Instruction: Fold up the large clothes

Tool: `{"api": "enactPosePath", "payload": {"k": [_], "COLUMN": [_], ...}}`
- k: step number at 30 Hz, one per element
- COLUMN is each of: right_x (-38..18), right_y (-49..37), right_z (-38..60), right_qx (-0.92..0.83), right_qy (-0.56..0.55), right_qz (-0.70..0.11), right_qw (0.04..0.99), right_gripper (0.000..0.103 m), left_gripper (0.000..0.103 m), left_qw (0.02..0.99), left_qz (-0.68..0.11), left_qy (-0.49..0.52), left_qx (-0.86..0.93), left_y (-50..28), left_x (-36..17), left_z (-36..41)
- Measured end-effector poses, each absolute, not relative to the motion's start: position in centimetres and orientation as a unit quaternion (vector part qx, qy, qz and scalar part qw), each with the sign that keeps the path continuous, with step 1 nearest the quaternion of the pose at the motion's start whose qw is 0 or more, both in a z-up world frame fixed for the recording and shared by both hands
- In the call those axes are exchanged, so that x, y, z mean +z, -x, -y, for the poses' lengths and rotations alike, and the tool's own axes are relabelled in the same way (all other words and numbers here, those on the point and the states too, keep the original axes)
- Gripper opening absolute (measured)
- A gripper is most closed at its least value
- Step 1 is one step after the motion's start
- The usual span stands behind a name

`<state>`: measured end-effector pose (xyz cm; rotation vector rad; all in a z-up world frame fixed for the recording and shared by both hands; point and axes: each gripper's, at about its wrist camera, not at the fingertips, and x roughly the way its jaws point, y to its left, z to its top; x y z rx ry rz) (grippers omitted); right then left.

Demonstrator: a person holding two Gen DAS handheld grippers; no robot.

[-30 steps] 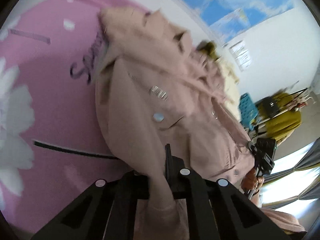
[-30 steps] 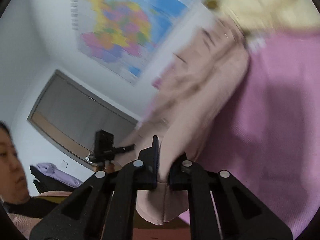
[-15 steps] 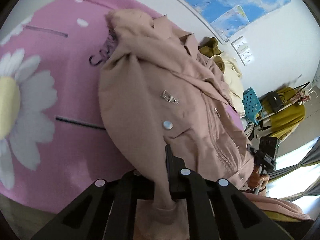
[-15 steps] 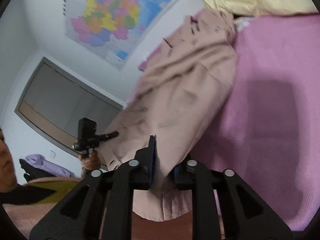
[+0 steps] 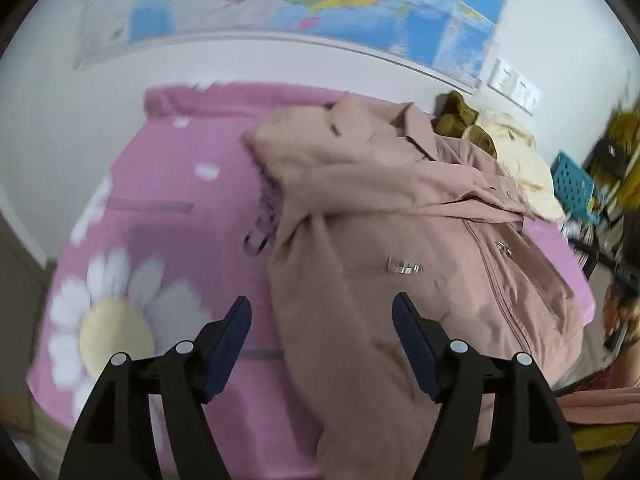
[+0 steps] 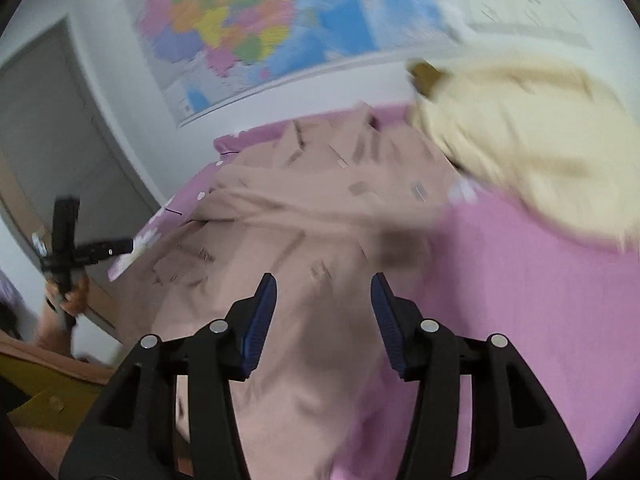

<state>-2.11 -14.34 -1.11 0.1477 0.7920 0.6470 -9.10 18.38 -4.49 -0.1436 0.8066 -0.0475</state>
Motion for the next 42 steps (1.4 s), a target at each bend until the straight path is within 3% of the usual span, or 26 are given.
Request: {"api": "enactPosePath", "payload": {"k": [5,14,18,24,25,27,31,33,34,42], "right_x": [-0.7,-5.7,-7.7,-9.2,-9.1,-9.2,-9.0,-8.8,-8.7,-7.8], "right_y": [-4.8,-19.0,-21.8,-23.2,-23.4,-24.0,-24.3,-24.6,-25.0,-27.1], "right_z": [8.0,-0.2,-1.8,-2.9,-3.1,-3.2,-3.1,-2.9,-2.7,-0.8], "right_qx": [0.313,0.268,0.246,0.242,0.237,0.227,0.228,0.228,0.222,0.219], "right_qy": [-0.013,0.027,0.058,0.083,0.089,0.093,0.096,0.085,0.078,0.045], "right_qz": [-0.371,-0.458,-0.478,-0.476,-0.471,-0.467,-0.458,-0.456,-0.452,-0.449], "right_qw": [0.874,0.848,0.842,0.842,0.845,0.850,0.854,0.856,0.861,0.865], "right_gripper": [0.049,0.048,0.053,0.049,0.033,0.028,0.019,0.015,0.004,0.003], "left_gripper": [0.071,0.071,0.071,0.070,0.062,0.048,0.008,0.008,0.007,0.005], "left_qw": [0.920,0.921,0.905,0.875,0.875,0.879,0.885,0.885,0.886,0.895], "left_qz": [-0.389,-0.389,-0.421,-0.472,-0.472,-0.468,-0.456,-0.455,-0.453,-0.436], "left_qy": [0.014,-0.017,-0.060,-0.109,-0.107,-0.092,-0.096,-0.102,-0.100,-0.097], "left_qx": [-0.038,-0.030,-0.010,-0.004,-0.006,-0.014,0.001,0.006,0.007,0.016], "left_y": [3.4,-10.6,-17.1,-23.1,-23.5,-24.2,-25.5,-26.0,-26.0,-27.0], "left_x": [-3.5,-1.8,-3.8,-8.0,-8.2,-8.3,-8.0,-7.9,-7.8,-6.6], "left_z": [-16.2,-13.6,-12.1,-11.0,-11.0,-11.2,-11.0,-10.9,-11.2,-12.4]}}
